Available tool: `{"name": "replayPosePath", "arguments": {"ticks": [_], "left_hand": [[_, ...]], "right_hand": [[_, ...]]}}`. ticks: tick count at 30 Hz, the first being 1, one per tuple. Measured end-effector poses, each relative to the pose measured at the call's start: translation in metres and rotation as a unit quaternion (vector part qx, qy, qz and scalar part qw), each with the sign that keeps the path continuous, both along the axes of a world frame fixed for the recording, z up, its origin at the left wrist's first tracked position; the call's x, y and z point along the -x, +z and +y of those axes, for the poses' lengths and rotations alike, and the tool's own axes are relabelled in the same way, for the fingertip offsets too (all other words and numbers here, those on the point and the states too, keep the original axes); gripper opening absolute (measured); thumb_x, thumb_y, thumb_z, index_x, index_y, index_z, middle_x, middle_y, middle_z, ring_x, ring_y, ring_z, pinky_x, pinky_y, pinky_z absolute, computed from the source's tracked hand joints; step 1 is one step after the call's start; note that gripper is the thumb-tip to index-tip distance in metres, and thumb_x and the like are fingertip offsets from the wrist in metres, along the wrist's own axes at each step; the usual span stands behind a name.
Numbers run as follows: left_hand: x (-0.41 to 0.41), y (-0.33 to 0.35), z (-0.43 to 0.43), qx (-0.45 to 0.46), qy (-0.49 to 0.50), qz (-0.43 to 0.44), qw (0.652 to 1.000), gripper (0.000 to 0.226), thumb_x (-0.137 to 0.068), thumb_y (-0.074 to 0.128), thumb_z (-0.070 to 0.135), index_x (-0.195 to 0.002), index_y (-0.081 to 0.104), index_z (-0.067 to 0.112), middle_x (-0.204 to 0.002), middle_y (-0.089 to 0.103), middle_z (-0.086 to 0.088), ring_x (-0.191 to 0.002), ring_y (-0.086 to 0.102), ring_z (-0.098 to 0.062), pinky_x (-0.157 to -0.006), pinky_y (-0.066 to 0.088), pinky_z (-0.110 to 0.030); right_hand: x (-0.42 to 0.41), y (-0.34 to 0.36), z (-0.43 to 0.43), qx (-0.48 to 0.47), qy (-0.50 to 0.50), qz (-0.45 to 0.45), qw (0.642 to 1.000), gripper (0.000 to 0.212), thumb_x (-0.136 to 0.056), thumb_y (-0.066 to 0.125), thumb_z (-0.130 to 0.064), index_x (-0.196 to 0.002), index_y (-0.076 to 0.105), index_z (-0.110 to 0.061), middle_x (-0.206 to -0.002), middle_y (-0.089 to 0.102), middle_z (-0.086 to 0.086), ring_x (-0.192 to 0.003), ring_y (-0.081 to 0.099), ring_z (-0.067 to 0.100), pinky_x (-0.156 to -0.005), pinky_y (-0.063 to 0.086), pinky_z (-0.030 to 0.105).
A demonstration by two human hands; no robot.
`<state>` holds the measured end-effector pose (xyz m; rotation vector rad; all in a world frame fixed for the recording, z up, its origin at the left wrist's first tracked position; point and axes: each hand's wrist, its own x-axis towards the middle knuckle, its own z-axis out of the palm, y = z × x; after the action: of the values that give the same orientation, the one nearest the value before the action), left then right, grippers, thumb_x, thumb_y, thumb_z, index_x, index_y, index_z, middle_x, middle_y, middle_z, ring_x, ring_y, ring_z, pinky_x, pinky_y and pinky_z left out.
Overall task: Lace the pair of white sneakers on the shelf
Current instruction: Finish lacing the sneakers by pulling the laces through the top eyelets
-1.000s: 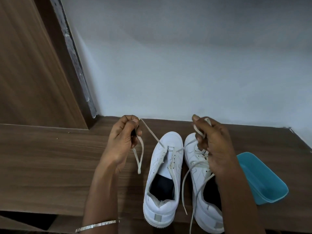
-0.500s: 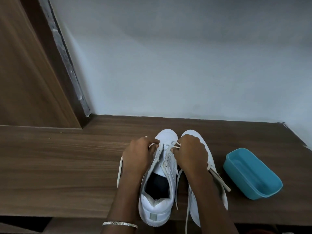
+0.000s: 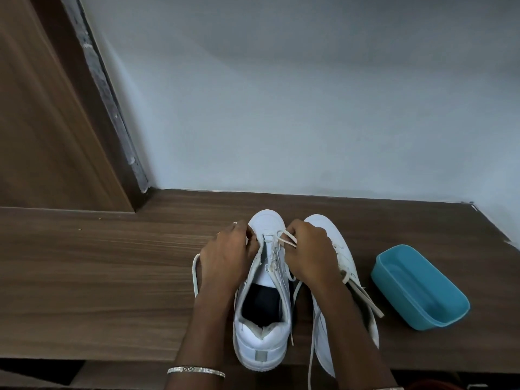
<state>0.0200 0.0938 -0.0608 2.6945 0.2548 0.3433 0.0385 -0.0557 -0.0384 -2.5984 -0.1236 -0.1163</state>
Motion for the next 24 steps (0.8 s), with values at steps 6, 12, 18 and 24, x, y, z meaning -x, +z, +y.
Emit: {"name": "replayPosePath", "arguments": {"ticks": [6, 12, 18, 24], "left_hand": [[-0.0003, -0.0006, 0.0035, -0.004, -0.001, 0.013, 1.000, 0.024, -0.101, 0.042, 0.042, -0.106, 0.057, 0.023, -0.106, 0.065, 0.005, -0.094, 0.063, -0.025, -0.066, 0.040, -0.033], [-0.0018, -0.0012, 0.0042, 0.002, -0.004, 0.009, 1.000, 0.023, -0.100, 0.044, 0.041, -0.105, 0.058, 0.024, -0.105, 0.066, 0.004, -0.094, 0.063, -0.026, -0.066, 0.041, -0.032], [0.0003, 0.0017, 0.0039, 0.012, -0.003, 0.010, 1.000, 0.022, -0.099, 0.046, 0.040, -0.104, 0.059, 0.023, -0.103, 0.066, 0.005, -0.094, 0.062, -0.025, -0.069, 0.044, -0.034], [0.0020, 0.0066, 0.0068, 0.024, -0.012, 0.024, 0.999, 0.021, -0.098, 0.049, 0.039, -0.104, 0.060, 0.023, -0.102, 0.066, 0.005, -0.095, 0.061, -0.025, -0.071, 0.044, -0.034]], "right_hand": [[-0.0010, -0.0009, 0.0028, 0.058, -0.005, 0.012, 0.998, 0.010, -0.092, 0.058, -0.012, -0.099, 0.059, -0.019, -0.093, 0.065, 0.000, -0.083, 0.060, 0.023, -0.067, 0.045, 0.032], [0.0010, 0.0003, 0.0017, 0.095, -0.038, -0.027, 0.994, 0.009, -0.092, 0.061, -0.024, -0.085, 0.057, -0.020, -0.078, 0.055, -0.004, -0.067, 0.049, 0.017, -0.056, 0.032, 0.026], [0.0013, -0.0048, 0.0074, 0.070, -0.080, -0.072, 0.992, 0.021, -0.088, 0.059, -0.014, -0.071, 0.049, -0.020, -0.066, 0.052, -0.006, -0.061, 0.045, 0.016, -0.049, 0.023, 0.027], [0.0028, -0.0039, 0.0102, 0.045, -0.129, -0.105, 0.985, 0.021, -0.086, 0.056, -0.006, -0.066, 0.051, -0.013, -0.058, 0.044, -0.004, -0.058, 0.043, 0.021, -0.050, 0.026, 0.030]]}}
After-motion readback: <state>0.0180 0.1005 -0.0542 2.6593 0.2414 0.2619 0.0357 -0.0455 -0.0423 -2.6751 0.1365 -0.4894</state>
